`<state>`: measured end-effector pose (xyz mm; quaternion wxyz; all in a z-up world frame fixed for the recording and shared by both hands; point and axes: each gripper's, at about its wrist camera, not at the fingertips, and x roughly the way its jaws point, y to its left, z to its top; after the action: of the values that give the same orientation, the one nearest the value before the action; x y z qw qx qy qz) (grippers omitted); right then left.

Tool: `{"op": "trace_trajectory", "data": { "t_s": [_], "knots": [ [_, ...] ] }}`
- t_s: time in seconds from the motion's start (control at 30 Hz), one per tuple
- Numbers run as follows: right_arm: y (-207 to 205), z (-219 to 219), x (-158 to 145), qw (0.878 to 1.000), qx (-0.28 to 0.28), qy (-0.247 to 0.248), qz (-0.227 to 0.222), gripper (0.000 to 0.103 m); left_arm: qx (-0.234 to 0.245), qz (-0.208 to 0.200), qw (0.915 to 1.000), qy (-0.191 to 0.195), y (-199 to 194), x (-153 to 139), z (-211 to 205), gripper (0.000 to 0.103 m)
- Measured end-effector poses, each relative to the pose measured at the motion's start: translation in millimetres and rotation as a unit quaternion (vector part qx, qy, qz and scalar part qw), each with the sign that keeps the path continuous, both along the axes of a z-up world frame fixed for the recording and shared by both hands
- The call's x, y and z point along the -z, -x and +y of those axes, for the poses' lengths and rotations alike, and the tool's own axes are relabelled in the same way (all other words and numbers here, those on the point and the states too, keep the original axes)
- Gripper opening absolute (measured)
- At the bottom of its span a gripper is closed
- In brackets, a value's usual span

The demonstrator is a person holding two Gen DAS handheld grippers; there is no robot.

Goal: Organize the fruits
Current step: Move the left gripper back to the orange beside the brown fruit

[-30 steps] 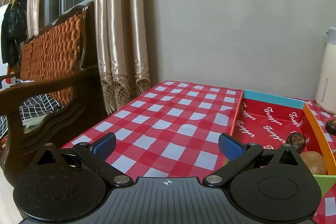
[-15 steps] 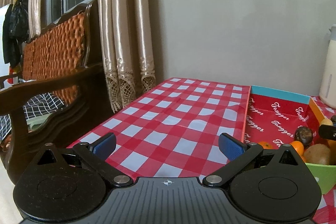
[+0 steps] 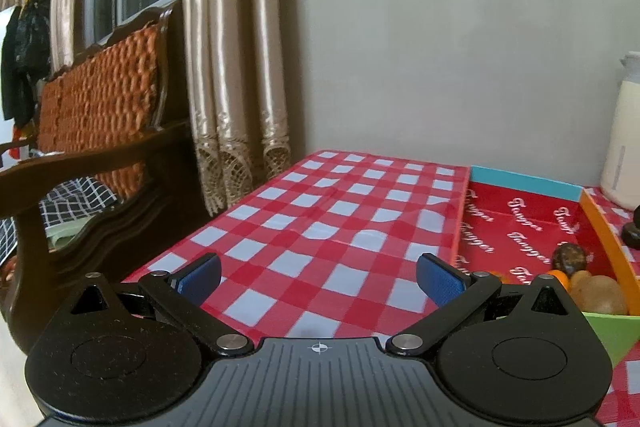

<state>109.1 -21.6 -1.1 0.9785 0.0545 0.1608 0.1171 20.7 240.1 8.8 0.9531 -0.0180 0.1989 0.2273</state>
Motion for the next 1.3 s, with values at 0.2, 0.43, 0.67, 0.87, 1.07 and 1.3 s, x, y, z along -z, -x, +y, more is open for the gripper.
{"op": "trace_trajectory", "data": {
  "t_s": [0.2, 0.43, 0.67, 0.87, 1.07, 1.3],
  "knots": [
    [3.2, -34.5, 0.1, 0.998, 0.053, -0.023, -0.007, 0.103, 0.019, -0.003, 0.9998, -0.005, -4.7, -3.9, -19.8, 0.103],
    [7.8, -63.4, -4.4, 0.993, 0.108, -0.028, -0.021, 0.103, 0.039, -0.006, 0.9992, -0.007, -10.3, -6.8, -43.7, 0.103],
    [9.9, -92.2, -1.1, 0.991, 0.131, -0.026, 0.0, 0.103, 0.061, -0.01, 0.998, -0.013, -15.7, -9.3, -72.0, 0.103],
    [9.8, -119.6, 2.8, 0.988, 0.125, -0.081, 0.05, 0.103, 0.078, -0.03, 0.9964, -0.013, -17.5, -13.5, -97.7, 0.103],
    [13.6, -138.3, 6.6, 0.985, 0.144, -0.057, 0.072, 0.103, 0.111, -0.041, 0.993, -0.01, -22.5, -17.0, -130.3, 0.103],
    [25.1, -166.8, 3.9, 0.98, 0.188, -0.033, 0.054, 0.103, 0.154, -0.035, 0.9872, -0.018, -34.8, -15.5, -169.2, 0.103]
  ]
}}
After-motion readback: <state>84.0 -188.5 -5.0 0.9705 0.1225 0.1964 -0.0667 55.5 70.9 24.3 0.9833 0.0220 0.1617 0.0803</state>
